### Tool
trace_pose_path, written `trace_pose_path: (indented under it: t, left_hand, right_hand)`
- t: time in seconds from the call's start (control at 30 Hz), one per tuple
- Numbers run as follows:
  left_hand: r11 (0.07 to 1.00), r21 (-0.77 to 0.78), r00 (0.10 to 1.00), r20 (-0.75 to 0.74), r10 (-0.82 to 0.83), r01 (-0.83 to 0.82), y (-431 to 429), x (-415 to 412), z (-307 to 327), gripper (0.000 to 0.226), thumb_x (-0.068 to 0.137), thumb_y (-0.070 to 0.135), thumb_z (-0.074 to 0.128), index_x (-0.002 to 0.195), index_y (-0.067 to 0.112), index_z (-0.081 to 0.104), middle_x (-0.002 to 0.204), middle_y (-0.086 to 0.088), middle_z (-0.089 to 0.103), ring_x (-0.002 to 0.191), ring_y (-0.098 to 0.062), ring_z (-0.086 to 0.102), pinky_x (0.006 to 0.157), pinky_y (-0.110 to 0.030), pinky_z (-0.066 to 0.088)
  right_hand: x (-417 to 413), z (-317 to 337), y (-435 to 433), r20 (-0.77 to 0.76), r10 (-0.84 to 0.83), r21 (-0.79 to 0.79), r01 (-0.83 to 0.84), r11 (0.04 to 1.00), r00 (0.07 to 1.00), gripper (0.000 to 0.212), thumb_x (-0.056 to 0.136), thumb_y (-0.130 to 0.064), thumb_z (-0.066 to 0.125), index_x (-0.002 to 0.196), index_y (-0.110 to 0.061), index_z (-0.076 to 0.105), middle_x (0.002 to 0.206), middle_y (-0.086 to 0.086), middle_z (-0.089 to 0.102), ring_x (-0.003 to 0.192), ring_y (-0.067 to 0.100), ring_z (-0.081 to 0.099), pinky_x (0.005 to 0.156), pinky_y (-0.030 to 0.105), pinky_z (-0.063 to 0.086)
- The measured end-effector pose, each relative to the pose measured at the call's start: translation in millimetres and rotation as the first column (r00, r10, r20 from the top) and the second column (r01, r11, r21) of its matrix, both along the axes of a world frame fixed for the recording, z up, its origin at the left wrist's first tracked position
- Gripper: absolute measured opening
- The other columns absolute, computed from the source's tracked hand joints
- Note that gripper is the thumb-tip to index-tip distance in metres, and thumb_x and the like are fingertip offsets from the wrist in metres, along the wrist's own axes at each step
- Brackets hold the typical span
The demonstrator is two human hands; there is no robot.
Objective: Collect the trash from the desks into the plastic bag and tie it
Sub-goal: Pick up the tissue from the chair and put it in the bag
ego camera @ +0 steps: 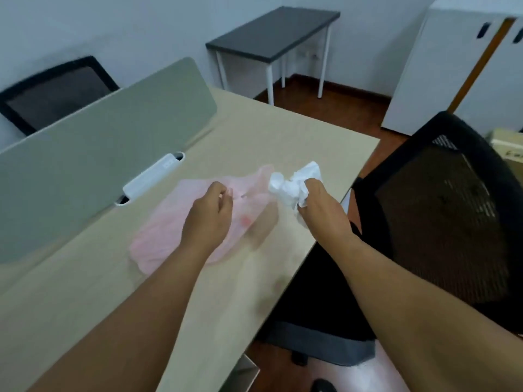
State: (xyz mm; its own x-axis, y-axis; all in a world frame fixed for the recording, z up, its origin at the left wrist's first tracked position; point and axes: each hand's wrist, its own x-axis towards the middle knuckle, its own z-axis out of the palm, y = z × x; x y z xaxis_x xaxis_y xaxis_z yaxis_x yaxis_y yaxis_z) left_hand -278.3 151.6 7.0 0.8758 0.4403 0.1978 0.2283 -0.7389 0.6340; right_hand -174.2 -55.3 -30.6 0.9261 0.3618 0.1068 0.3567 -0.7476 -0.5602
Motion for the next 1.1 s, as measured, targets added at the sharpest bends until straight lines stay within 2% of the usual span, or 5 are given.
trace_pose_path:
  t: [0.27,0.5,0.77,0.93,1.1]
  left_hand:
    - [0.981,-0.179,0.997,-0.01,0.081,-0.082,57.8,-51.3,40.0,0.027,0.099,0.043,0.044,0.077,0.027,0.048,0.048,0.017,0.045,0.044,-0.005,0.037,0.049,-0.029,0.029]
    - [0.974,-0.194,0.991,0.038,0.126,-0.117,81.4,-94.6,54.6,0.026,0.1,0.038,0.043,0.077,0.029,0.05,0.05,0.017,0.049,0.044,-0.004,0.038,0.048,-0.025,0.031]
    - [0.961,-0.227,0.979,0.094,0.183,-0.158,102.6,-118.3,58.8,0.023,0.099,0.038,0.043,0.08,0.03,0.054,0.058,0.012,0.056,0.045,-0.004,0.04,0.042,-0.015,0.033]
    - [0.946,-0.287,0.974,0.116,0.193,-0.153,96.0,-108.1,66.8,0.034,0.092,0.056,0.051,0.08,0.025,0.052,0.056,0.011,0.06,0.049,-0.009,0.058,0.055,-0.031,0.044]
    - [0.997,-0.079,1.0,-0.001,0.02,-0.02,81.4,-77.5,69.7,0.03,0.085,0.051,0.067,0.081,0.026,0.05,0.072,0.006,0.054,0.062,-0.014,0.047,0.054,-0.029,0.032]
  right_hand:
    - [-37.8,30.5,63.6,0.194,0.375,-0.179,-0.343,0.922,0.906,0.016,0.083,-0.009,0.054,0.098,-0.005,0.052,0.072,-0.002,0.037,0.047,0.029,0.035,0.042,0.029,0.017]
    - [-95.8,27.0,162.3,-0.004,0.638,-0.225,-0.622,0.75,0.77,0.028,0.093,-0.014,0.043,0.118,-0.006,0.05,0.094,0.009,0.054,0.078,0.025,0.049,0.066,0.032,0.022]
    - [-108.6,14.9,226.1,-0.179,0.522,-0.183,-0.55,0.815,0.834,0.064,0.094,-0.039,0.047,0.151,-0.031,0.019,0.157,0.005,0.025,0.14,0.028,0.032,0.109,0.041,0.036]
    - [-114.2,14.7,177.0,-0.173,0.522,-0.22,-0.549,0.806,0.835,0.066,0.098,-0.038,0.048,0.154,-0.031,0.015,0.158,0.008,0.025,0.136,0.026,0.039,0.105,0.038,0.039]
    - [-110.2,35.6,118.9,0.025,0.494,-0.419,-0.44,0.794,0.869,0.054,0.095,-0.036,0.05,0.146,-0.027,0.035,0.134,0.011,0.046,0.117,0.031,0.047,0.091,0.042,0.044]
